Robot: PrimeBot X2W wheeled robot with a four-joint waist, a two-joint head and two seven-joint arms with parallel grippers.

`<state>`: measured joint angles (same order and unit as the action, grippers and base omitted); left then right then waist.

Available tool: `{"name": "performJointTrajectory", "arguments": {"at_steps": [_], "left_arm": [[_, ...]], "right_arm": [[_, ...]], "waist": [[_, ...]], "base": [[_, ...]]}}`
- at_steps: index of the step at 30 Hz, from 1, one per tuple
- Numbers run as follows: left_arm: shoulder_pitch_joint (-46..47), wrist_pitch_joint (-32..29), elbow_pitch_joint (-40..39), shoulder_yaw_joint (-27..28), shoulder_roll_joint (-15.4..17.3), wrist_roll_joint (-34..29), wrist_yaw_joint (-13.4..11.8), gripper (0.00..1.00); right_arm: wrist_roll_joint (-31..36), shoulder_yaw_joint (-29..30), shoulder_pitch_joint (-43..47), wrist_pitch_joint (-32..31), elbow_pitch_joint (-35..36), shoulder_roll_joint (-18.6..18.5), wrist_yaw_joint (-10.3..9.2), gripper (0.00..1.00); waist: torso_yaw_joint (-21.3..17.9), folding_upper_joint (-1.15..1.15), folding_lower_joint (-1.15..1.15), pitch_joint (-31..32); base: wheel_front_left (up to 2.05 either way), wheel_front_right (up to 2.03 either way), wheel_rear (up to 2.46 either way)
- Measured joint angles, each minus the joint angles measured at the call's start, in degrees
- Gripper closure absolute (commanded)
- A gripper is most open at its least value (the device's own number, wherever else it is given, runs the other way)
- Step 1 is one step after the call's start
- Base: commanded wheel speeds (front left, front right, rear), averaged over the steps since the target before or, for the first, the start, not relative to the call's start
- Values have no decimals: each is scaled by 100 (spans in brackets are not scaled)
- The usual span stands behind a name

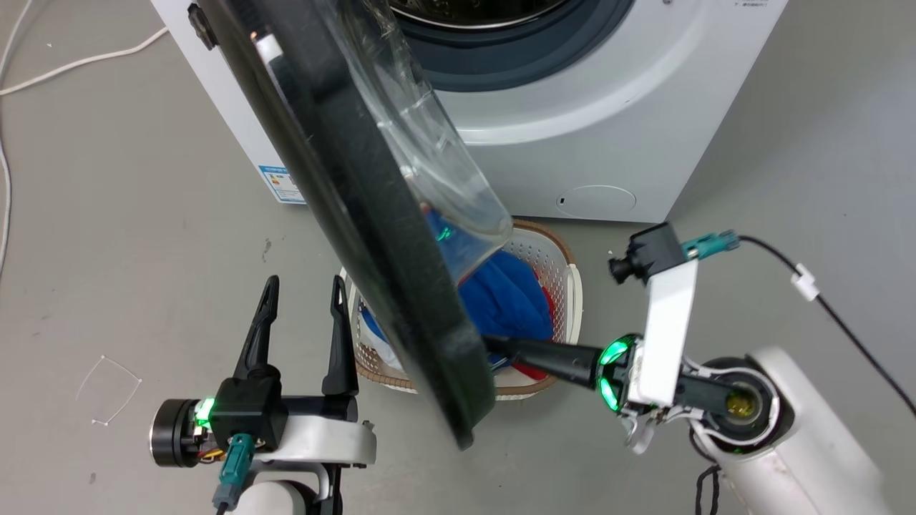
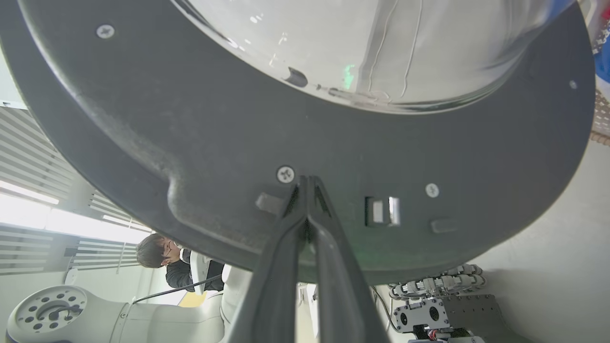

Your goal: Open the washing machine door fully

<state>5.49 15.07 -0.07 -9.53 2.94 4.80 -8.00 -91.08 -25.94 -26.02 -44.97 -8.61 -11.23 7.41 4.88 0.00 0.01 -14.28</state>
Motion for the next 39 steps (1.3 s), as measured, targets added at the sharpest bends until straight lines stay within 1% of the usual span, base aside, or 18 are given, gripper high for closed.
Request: {"name": "performJointTrajectory", "arguments": {"at_steps": [8,12,17,23,26,31,32,34,36,37,39], "left_arm": [[-125,0,21,26,1,-8,2,0],[-208,0,52,44,0,-10,2,0],[-361,0,87,73,1,-12,2,0],[-643,0,100,133,1,-15,-7,0],[-759,0,99,159,0,-19,-8,0],[-979,0,81,215,0,-52,-10,0],[-997,0,75,224,0,-52,-9,0],[-1001,0,59,235,0,-52,-9,0],[-1015,0,42,256,1,-54,-9,0],[-1025,0,34,256,0,-60,-7,0],[-1046,0,29,276,0,-63,-7,0]], "right_arm": [[31,-152,296,7,-25,175,0,100],[30,-33,485,196,-48,215,0,100],[-130,546,808,756,85,241,0,100],[-181,1313,1348,1475,570,290,0,100],[-82,1708,1602,2008,866,391,0,100],[137,2261,2013,2962,1115,565,0,100],[204,2339,2072,3144,1173,587,0,100],[694,2487,2164,3723,1244,583,0,100],[1473,2468,2276,4398,1239,436,0,100],[1886,2449,2323,4830,1202,385,0,100],[2576,2221,2412,5517,1126,234,0,100]], "waist": [[32,0,0,167],[23,0,0,301],[1,0,0,539],[-72,0,0,881],[-125,0,0,1042],[-226,0,0,1296],[-250,0,0,1323],[-289,0,0,1359],[-326,0,0,1374],[-338,0,0,1379],[-360,0,0,1389]], "base": [[0,0,0],[0,0,0],[0,0,0],[0,0,0],[0,0,0],[0,0,0],[0,0,0],[0,0,0],[0,0,0],[0,0,0],[0,0,0]]}}
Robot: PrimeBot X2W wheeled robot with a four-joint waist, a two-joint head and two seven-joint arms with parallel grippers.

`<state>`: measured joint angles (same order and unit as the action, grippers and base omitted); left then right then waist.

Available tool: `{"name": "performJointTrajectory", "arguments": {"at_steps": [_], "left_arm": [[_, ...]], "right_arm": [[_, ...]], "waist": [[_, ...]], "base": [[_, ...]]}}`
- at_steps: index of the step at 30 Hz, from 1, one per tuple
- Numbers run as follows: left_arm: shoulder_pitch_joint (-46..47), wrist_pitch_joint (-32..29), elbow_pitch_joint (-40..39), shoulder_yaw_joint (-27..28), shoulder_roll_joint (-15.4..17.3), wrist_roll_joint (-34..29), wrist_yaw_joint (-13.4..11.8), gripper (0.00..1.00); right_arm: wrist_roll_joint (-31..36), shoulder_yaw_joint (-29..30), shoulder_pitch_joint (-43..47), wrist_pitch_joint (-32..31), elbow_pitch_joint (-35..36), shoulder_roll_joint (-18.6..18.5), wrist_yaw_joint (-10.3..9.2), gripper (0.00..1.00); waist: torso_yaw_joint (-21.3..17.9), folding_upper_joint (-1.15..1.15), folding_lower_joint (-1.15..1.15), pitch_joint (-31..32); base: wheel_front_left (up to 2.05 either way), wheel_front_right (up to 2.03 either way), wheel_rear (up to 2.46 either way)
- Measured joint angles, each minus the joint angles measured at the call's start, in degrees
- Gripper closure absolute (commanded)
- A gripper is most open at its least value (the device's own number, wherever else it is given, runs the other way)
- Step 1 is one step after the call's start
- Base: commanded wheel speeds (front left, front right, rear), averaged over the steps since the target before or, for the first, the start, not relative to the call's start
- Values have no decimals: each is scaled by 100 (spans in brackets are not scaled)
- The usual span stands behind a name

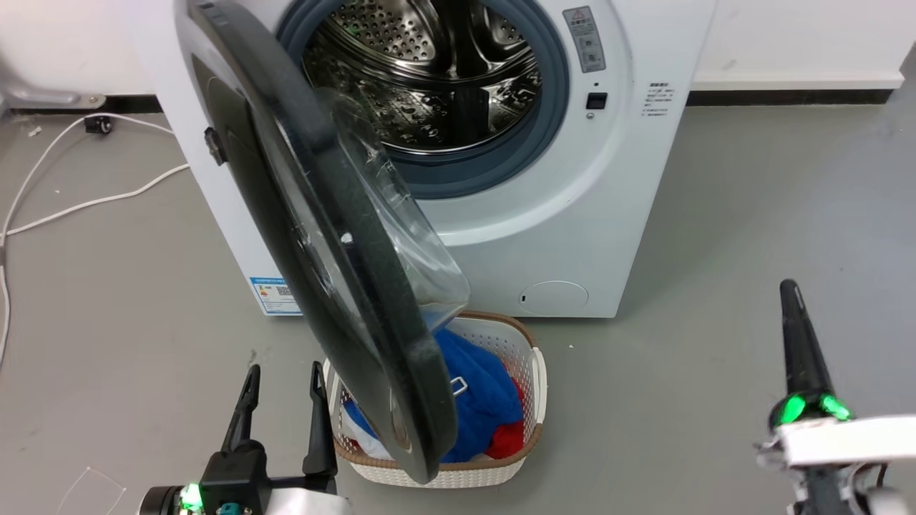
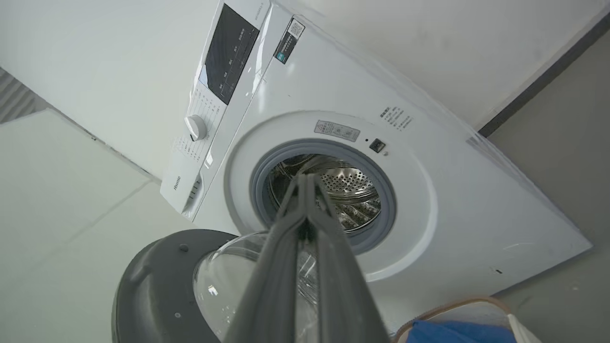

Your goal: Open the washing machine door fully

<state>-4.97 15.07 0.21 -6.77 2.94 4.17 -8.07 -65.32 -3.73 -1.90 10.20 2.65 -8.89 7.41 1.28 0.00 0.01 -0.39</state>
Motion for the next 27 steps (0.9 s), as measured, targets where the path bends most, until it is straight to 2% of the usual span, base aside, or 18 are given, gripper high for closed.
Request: {"name": "performJointTrajectory", "arguments": {"at_steps": [3,5,7,10,12,18,19,20,21,22,27], "left_arm": [[-26,0,-10,22,0,-11,8,0],[-50,0,-14,43,-1,-25,8,0],[-50,0,-25,53,0,-33,9,0],[-48,0,-32,47,0,-41,12,0],[-48,0,-26,38,0,-41,30,0],[-27,0,-20,12,0,-40,33,0],[-27,0,-19,1,-1,-40,32,0],[-27,0,-19,-1,-1,-41,26,0],[-27,0,-19,-5,-1,-41,26,0],[-27,0,-20,-3,-1,-43,25,0],[-33,0,-34,4,-1,-51,24,0]], "right_arm": [[993,-211,129,437,-138,-94,0,100],[2030,-114,146,472,-103,-166,3,100],[3128,107,155,489,152,-43,1,100],[4187,265,305,488,353,292,8,100],[4957,261,413,488,443,304,9,100],[6356,413,708,488,467,495,9,100],[6427,478,767,488,432,530,9,93],[6483,527,822,489,394,548,9,78],[6552,573,864,488,344,557,9,58],[6625,622,915,489,307,569,9,0],[6380,736,1086,488,100,587,9,0]], "waist": [[-41,0,0,18],[-70,0,0,20],[-96,0,0,12],[-110,0,0,5],[-98,0,0,-1],[-35,0,-1,-6],[-24,0,0,-4],[-12,0,0,0],[-1,0,0,4],[11,0,0,9],[40,0,0,37]], "base": [[0,0,0],[0,0,0],[0,0,0],[0,0,0],[0,0,0],[0,0,0],[0,0,0],[0,0,0],[0,0,0],[0,0,0],[0,0,0]]}}
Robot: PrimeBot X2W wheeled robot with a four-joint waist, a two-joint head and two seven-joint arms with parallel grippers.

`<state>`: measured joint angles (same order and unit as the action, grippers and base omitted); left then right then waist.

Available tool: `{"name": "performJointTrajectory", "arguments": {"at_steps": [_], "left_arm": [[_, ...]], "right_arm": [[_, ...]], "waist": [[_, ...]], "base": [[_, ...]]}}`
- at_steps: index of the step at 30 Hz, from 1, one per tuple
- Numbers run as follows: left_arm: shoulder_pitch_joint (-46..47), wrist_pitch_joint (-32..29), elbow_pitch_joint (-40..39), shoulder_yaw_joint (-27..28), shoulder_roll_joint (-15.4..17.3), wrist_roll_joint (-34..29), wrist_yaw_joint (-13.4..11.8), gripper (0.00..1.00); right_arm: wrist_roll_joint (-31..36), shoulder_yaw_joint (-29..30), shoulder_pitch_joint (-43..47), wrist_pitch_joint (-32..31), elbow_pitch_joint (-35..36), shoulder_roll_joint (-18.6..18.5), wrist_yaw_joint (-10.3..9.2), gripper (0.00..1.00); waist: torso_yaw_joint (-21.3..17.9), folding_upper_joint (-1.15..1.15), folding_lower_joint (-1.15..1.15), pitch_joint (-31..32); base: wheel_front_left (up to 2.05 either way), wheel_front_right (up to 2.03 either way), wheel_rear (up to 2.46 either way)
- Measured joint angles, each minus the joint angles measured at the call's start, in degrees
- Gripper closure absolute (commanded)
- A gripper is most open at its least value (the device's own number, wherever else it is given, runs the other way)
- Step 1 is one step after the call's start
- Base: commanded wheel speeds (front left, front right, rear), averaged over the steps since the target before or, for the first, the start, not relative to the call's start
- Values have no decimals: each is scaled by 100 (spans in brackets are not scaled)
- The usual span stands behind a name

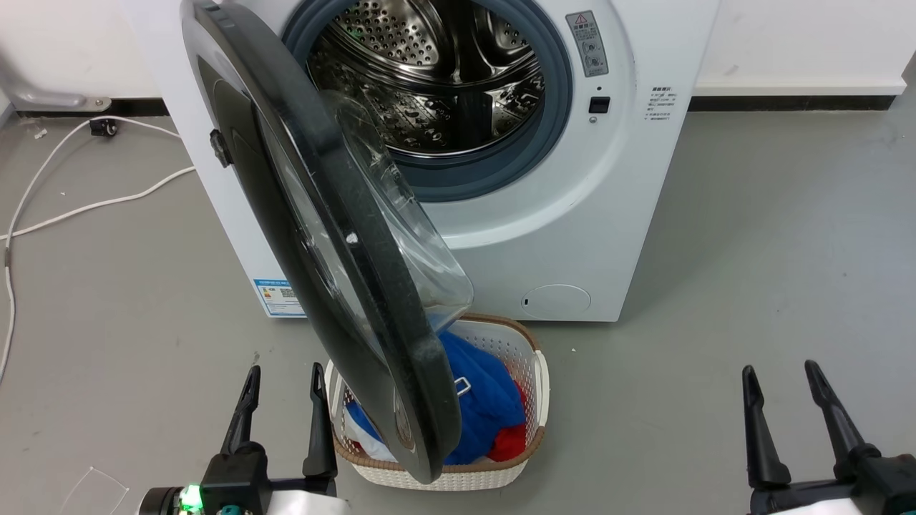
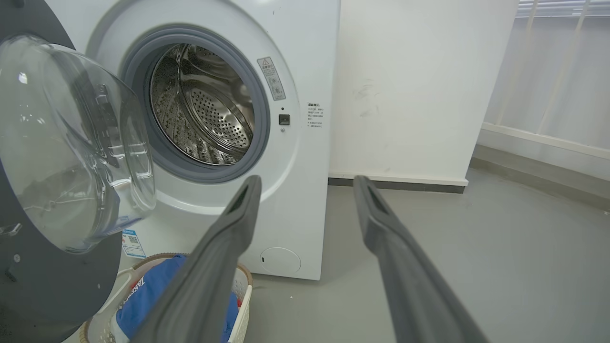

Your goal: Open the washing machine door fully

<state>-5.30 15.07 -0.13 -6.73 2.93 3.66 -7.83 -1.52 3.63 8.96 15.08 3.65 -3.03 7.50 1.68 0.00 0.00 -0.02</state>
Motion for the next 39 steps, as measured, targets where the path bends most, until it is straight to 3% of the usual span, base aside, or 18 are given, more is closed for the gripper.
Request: {"name": "performJointTrajectory", "arguments": {"at_steps": [6,21,22,23,24,32,39], "left_arm": [[-17,0,-21,12,0,-42,11,0],[-38,0,26,53,0,22,4,0],[-42,0,33,62,0,22,10,21],[-43,0,33,65,0,27,9,68],[-43,0,37,80,0,55,9,100],[-19,0,16,316,0,104,-23,100],[286,0,-528,623,2,-104,46,100]], "right_arm": [[-368,-26,66,0,-174,2,0,0],[-575,-70,79,0,-244,4,0,0],[-592,-77,79,0,-252,4,0,0],[-600,-80,79,0,-259,4,0,0],[-601,-91,79,0,-263,4,0,0],[-653,-114,79,1,-293,4,0,0],[-668,-113,77,0,-314,4,0,0]], "waist": [[-9,0,0,19],[-29,0,-1,15],[-31,0,-1,17],[-31,0,-1,17],[-30,0,0,15],[-43,0,0,1],[-59,0,-1,1]], "base": [[0,0,0],[0,0,0],[0,0,0],[0,0,0],[0,0,0],[0,0,0],[0,0,0]]}}
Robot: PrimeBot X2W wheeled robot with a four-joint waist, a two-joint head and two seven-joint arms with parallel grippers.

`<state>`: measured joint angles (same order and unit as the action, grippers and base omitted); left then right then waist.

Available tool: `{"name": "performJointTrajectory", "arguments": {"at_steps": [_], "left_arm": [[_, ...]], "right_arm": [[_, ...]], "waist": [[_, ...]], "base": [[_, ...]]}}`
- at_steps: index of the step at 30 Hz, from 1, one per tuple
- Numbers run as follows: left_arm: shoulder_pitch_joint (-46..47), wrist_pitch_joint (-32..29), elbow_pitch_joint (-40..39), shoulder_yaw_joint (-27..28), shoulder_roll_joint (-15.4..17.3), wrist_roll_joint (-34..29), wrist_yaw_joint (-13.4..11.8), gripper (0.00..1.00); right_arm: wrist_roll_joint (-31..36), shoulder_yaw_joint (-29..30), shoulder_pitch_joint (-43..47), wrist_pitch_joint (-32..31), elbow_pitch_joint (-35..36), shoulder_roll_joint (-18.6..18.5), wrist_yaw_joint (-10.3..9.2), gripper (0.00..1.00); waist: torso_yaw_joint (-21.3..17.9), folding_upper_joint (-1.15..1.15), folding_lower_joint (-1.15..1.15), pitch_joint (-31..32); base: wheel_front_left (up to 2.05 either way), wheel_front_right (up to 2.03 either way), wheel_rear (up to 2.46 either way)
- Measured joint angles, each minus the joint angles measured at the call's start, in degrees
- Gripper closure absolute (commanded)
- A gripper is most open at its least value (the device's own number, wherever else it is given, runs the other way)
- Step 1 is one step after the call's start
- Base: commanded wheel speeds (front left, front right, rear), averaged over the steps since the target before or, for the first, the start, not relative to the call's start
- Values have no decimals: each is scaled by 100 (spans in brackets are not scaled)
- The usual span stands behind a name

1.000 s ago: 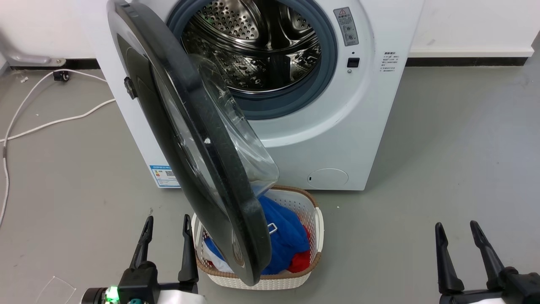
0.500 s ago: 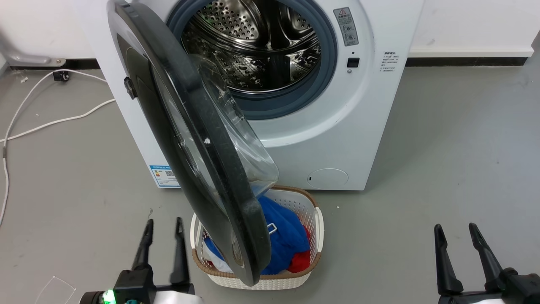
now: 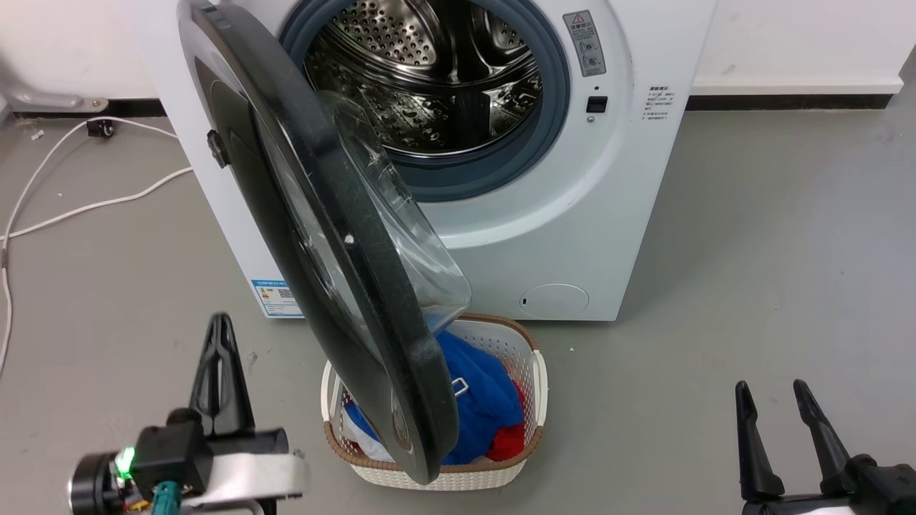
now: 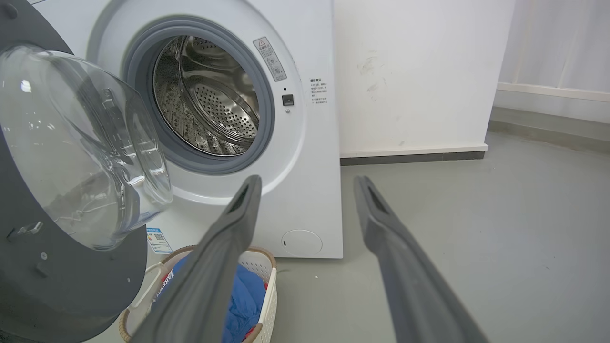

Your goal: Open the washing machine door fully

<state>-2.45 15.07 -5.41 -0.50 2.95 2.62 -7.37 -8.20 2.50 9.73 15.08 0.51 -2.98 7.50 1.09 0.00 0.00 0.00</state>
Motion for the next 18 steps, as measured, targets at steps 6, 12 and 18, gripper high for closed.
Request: {"name": "performJointTrajectory", "arguments": {"at_steps": [6,12,18], "left_arm": [[241,0,-611,-26,-1,-157,81,100],[457,0,-1202,-437,-1,-349,131,100],[734,0,-1418,-1024,-2,-400,310,100]], "right_arm": [[-21,-52,-3,0,-21,0,0,0],[-54,-99,-5,0,-32,0,0,0],[-85,-153,-5,0,-53,0,0,0]], "waist": [[-31,0,0,-3],[-44,0,0,-13],[-46,0,0,-24]], "base": [[0,0,0],[0,0,0],[0,0,0]]}}
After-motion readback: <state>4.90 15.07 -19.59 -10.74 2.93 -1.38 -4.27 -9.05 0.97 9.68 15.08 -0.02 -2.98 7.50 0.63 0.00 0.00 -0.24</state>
